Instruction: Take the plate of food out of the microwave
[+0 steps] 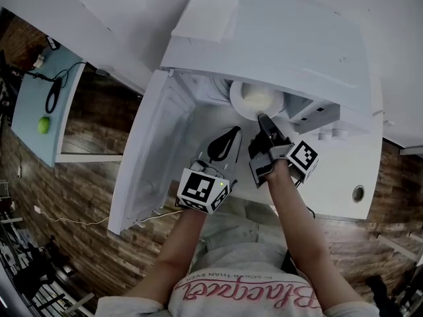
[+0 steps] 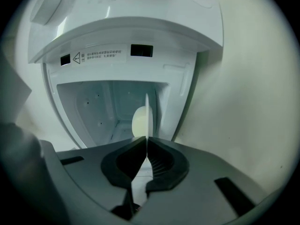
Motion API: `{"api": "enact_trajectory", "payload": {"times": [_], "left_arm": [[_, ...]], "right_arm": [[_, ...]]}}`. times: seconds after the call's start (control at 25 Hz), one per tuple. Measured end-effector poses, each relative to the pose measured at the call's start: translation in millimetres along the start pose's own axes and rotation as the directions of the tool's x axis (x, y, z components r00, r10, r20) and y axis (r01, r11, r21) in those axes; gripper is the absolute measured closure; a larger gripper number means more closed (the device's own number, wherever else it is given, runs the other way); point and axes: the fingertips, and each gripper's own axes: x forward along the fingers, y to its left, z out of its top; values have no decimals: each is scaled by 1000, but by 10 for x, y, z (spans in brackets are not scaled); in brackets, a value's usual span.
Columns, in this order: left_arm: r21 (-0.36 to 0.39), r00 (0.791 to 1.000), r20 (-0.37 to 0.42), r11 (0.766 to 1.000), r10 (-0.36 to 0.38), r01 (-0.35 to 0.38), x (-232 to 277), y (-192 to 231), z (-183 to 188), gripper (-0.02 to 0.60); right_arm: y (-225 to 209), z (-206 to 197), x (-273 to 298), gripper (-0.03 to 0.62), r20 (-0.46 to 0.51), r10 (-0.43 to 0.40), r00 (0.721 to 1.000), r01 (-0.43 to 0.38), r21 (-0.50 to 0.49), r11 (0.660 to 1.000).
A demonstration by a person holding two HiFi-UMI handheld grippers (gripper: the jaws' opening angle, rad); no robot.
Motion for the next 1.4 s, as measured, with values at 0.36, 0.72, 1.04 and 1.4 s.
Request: {"api": "enact_trajectory", "payload": {"times": [0.36,0.72,1.04,1.4], "left_arm": [[0,1000,2,1000,12,-12,-98,-54,-53,577],[-3,1000,14,1000,22,-22,-219,-156,-78,577],[2,999,25,1000,26,-26,-256,-197,-75,577],[10,1000,24,1000,11,-11,-221,-206,-90,577]], "right_arm": [[-1,-49,-114,574,-5,29,1000,-29,-12,1000],[30,-121,-307,574,-9,57,998,-58,-23,998],[75,-127,-379,574,-19,83,996,-84,-29,996],[51,-183,-432,574,-37,96,995,-98,-42,994]]}}
